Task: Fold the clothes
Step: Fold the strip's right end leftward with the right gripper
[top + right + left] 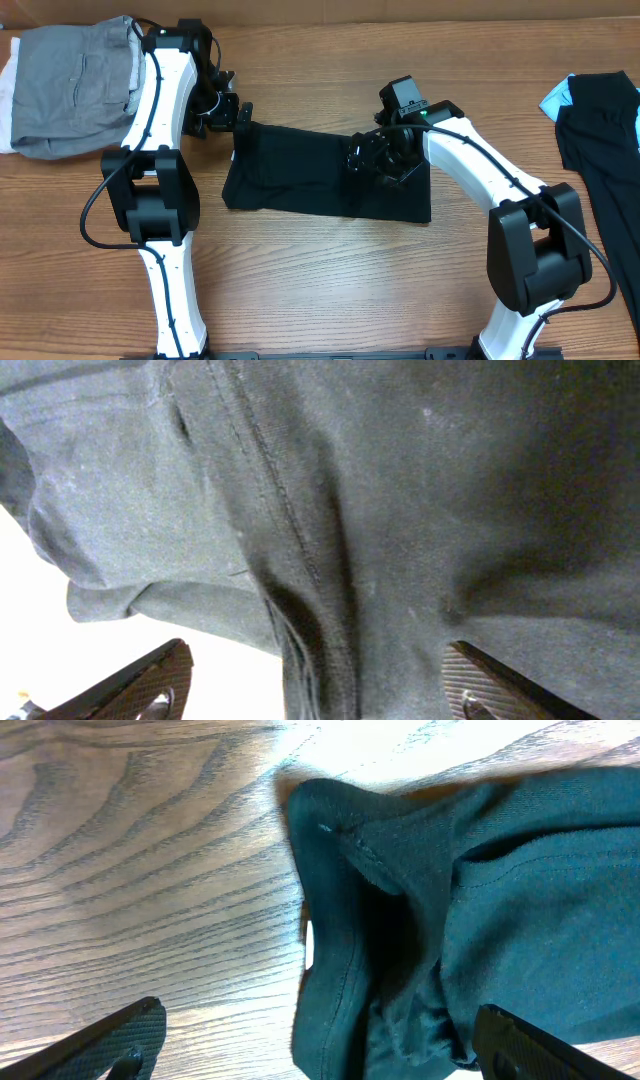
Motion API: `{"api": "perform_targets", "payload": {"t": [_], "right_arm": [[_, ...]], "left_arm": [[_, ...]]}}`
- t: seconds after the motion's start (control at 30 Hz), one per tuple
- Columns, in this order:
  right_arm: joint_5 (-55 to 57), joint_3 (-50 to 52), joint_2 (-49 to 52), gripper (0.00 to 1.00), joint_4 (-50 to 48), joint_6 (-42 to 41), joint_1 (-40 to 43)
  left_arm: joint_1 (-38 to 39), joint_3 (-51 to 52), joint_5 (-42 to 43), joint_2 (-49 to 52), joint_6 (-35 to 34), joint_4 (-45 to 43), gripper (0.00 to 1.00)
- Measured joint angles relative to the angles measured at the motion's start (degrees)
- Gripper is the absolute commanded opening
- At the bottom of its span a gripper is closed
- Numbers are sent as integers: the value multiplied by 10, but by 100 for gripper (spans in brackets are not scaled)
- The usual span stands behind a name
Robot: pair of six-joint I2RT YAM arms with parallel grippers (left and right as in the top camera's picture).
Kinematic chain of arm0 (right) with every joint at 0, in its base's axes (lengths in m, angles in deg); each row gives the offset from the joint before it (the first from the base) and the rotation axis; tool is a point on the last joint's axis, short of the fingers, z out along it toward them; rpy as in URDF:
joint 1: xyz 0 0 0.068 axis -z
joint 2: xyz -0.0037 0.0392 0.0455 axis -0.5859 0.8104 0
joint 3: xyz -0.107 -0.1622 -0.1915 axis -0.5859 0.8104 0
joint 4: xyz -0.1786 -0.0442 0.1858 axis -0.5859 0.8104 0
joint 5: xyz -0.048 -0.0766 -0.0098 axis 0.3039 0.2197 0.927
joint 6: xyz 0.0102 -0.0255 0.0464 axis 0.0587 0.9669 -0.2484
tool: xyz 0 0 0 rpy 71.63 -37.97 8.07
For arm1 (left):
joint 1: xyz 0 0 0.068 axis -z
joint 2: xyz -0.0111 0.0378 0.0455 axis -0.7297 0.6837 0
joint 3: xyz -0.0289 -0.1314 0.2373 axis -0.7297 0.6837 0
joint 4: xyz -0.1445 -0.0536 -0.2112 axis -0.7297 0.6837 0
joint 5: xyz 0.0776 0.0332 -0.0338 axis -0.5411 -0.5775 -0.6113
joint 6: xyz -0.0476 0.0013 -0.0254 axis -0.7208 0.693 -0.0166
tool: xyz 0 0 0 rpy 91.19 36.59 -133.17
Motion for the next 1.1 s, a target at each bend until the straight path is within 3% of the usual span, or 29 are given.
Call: {"api": "perform_targets", "payload": {"t": [0.17, 0.23, 0.3, 0.43, 0.57, 0.9, 1.03, 1.1], "right_arm": [[-1, -38, 1, 92, 84, 21, 25], [0, -66, 2, 86, 111, 34, 47], [0, -87, 2, 73, 127, 47, 69], [5, -82, 2, 35, 129, 61, 92], [-2, -28, 2, 14, 64, 61, 67], [-44, 116, 2, 8, -130, -35, -47], [-59, 125, 2, 20, -144, -60, -62], [-60, 117, 2, 31, -118, -63, -63]], "left_arm": [[0, 0, 0, 0, 0, 0, 100], [0, 0, 0, 0, 0, 0, 100], [0, 0, 0, 0, 0, 1, 100], [0, 0, 0, 0, 0, 1, 100], [0, 0, 0, 0, 0, 0, 100], [0, 0, 0, 0, 0, 7, 100], [0, 0, 0, 0, 0, 14, 100], [0, 0, 0, 0, 0, 17, 100]]}}
